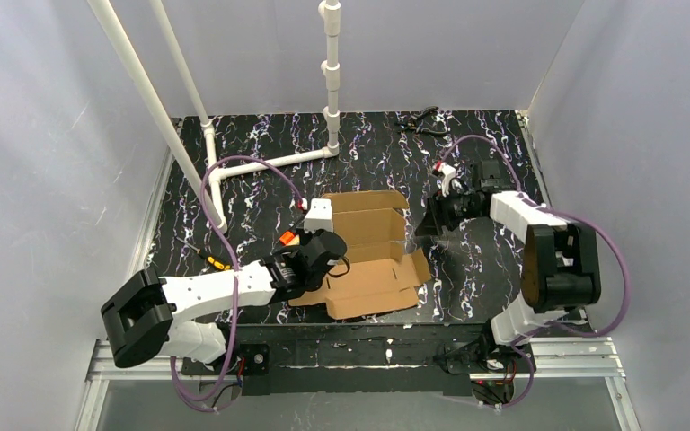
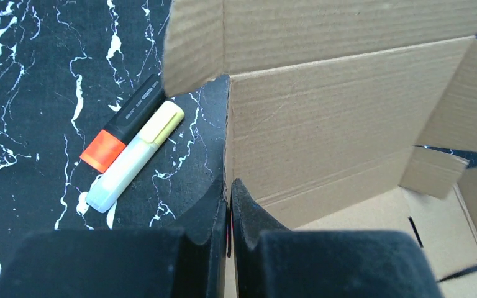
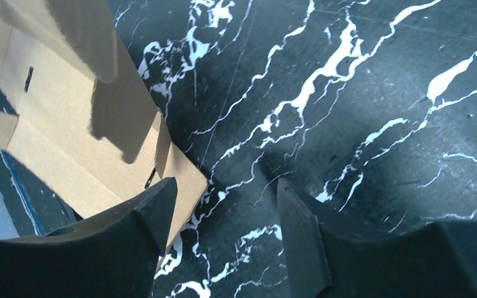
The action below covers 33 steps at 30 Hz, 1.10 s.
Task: Fold the paper box
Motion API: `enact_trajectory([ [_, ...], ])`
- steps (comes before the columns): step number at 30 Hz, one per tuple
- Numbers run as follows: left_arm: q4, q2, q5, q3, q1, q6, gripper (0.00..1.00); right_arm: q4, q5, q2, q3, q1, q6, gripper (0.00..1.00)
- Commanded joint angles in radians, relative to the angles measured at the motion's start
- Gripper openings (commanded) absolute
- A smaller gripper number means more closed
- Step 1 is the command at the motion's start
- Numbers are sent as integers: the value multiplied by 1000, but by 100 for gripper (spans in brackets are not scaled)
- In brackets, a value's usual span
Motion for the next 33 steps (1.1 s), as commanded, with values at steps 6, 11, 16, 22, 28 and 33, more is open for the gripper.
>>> enact_trajectory([
  [6,0,-33,-191,-15,-63,47,0,89,13,-270,-168,-7,-5,79],
  [11,-6,-55,-248,-9,-80,29,0,113,9,-342,-235,-7,33,87],
  [16,-6,-79,-296,7,-84,3,0,145,-6,-371,-259,-11,95,96],
  [22,1,-86,-307,26,-87,-2,0,153,-56,-361,-239,-22,75,98],
  [28,9,-86,-284,36,-88,37,0,-92,-281,-212,47,-19,-211,98],
  [33,13,-103,-271,34,-88,38,0,21,-177,-91,188,72,-42,98],
])
